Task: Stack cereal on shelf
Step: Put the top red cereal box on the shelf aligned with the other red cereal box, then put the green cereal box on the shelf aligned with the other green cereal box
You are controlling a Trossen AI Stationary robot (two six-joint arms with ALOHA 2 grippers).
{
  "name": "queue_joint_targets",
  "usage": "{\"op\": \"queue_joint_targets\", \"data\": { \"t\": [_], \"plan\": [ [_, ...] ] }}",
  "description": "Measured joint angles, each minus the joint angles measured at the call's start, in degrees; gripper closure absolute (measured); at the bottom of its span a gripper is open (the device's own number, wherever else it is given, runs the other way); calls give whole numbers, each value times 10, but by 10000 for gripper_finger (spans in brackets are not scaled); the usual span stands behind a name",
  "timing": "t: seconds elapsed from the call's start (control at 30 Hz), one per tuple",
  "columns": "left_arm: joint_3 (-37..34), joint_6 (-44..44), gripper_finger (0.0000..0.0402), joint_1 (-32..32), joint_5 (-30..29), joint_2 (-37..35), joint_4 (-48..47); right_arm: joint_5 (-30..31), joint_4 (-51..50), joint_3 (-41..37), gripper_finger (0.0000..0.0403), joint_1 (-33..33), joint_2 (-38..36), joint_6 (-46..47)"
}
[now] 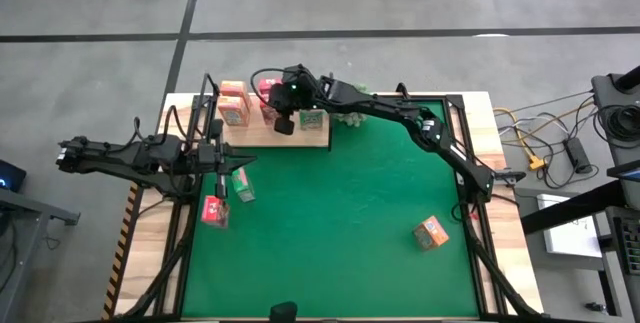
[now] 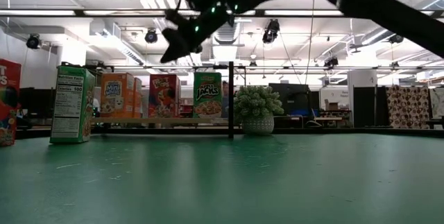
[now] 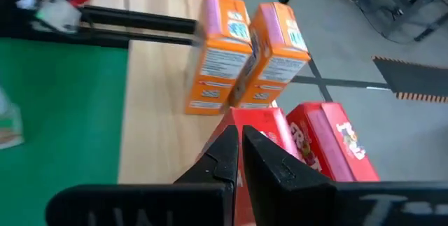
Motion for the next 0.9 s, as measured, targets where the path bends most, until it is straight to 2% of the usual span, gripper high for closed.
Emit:
{"op": "queue_joint_targets", "data": {
  "t": [0.13, 0.27, 0.53, 0.73, 0.9],
  "plan": [
    [0, -16, 402, 0, 0, 0, 0, 1, -66, 0, 390, 14, -32, -13],
    [0, -45, 402, 0, 0, 3, -1, -2, -178, 0, 390, 30, -62, -14],
    [-1, -166, 402, -1, 0, 53, -19, -2, -404, -2, 390, 68, -81, 16],
    [46, -323, 402, -2, 0, 118, -122, -3, -447, -29, 390, 107, -81, 15],
    [119, -440, 402, -11, 8, 187, -285, -4, -451, -60, 390, 131, -81, 6]
  ]
}}
